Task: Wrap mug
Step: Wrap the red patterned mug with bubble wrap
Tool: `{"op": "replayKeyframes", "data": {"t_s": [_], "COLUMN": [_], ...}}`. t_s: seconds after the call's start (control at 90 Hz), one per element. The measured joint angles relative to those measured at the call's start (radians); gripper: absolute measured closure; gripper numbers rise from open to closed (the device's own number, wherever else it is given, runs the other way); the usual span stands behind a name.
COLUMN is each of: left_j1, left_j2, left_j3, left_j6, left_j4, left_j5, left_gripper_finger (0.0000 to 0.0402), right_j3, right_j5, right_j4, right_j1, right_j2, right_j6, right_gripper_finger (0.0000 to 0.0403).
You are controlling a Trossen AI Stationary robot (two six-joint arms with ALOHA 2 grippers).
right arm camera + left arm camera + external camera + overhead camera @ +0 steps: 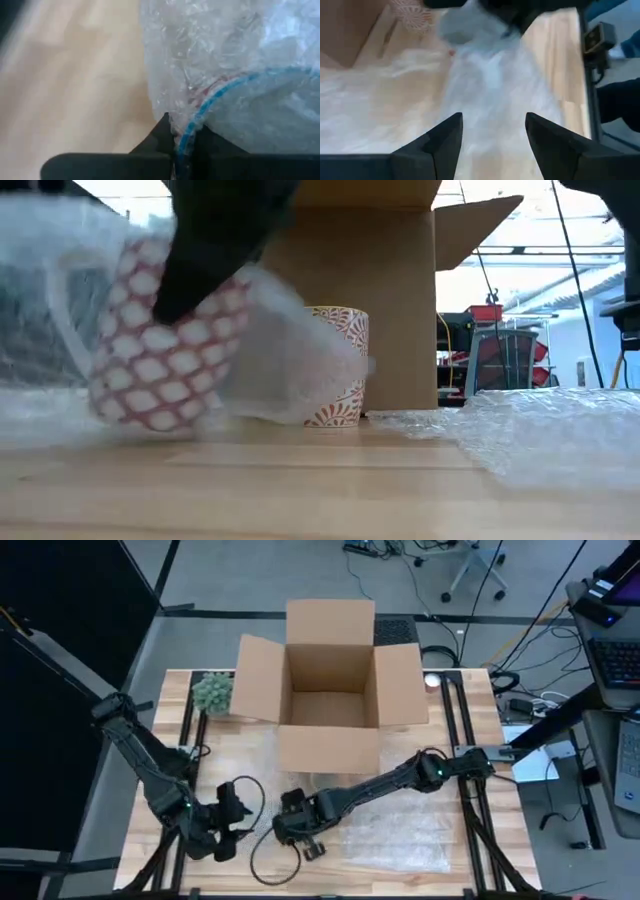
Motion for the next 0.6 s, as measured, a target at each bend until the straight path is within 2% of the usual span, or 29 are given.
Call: {"op": "replayKeyframes", "data": {"t_s": [0.156,0.333,0.478,0.6], "left_j1": [-0.020,-0.007,0.039,0.055], "left_j2": [0.051,0.159,0.274,0.365], "left_j3": [0.000,0.000,-0.001,-0.001], "left_j6": [-0.025,-0.049,-0.038,-0.023], "left_j4": [0.002,0.000,0.000,0.002], "left_j5": [-0.025,-0.023,0.098,0.137], "left_gripper_finger": [0.0197,0.0197,0.0197,0.0197], "right_j3": [0.001,0.003,0.004,0.004], "right_j5": [-0.064,-0.060,-0.064,-0.064], "right_j4": [-0.051,-0.053,-0.065,-0.067], "right_j1": [0.038,0.058,0.062,0.065], "right_j2": [0.000,0.002,0.002,0.002], "right_j6": [0.064,0.115,0.137,0.139], "right_gripper_finger": [0.0399,0.0397,0.0396,0.0396]}}
